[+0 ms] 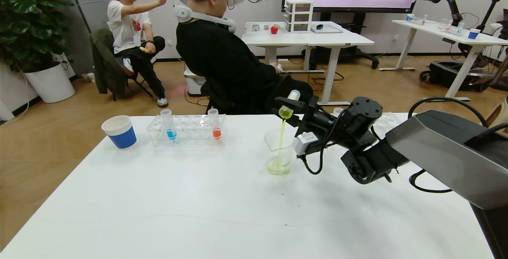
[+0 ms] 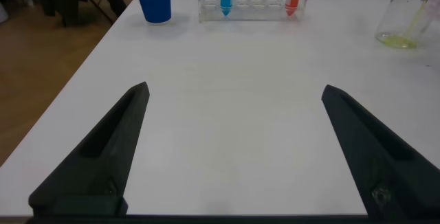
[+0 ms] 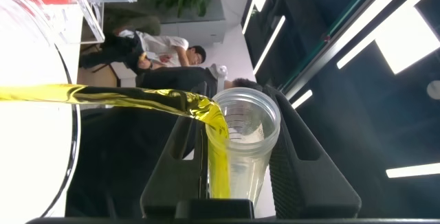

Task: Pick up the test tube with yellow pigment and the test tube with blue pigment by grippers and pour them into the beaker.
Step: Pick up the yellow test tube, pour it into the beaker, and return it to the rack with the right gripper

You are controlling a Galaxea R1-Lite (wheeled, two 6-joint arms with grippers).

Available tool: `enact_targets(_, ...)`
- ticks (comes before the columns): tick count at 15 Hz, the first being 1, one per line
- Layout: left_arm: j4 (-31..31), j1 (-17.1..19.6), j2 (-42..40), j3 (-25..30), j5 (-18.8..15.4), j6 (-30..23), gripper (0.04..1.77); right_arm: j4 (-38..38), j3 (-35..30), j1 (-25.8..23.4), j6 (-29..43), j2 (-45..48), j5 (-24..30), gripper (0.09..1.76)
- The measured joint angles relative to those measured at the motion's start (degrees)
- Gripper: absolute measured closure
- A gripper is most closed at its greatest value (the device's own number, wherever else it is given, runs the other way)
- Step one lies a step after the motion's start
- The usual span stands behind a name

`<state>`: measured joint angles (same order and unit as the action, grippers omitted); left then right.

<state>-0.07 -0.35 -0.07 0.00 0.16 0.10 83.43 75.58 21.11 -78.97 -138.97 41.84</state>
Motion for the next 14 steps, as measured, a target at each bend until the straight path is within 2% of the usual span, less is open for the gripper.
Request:
enact_targets(10,0.0,0.0,0.0,0.0,0.0,0.0,0.06,-0.4,-0.6,0.2,-11.9,-0.3,1.7,1.34)
enact_targets(14,0.0,0.0,0.0,0.0,0.0,0.0,0.06,0.0,-1.6,0.5,-13.8,-0.2,1.8,1.34)
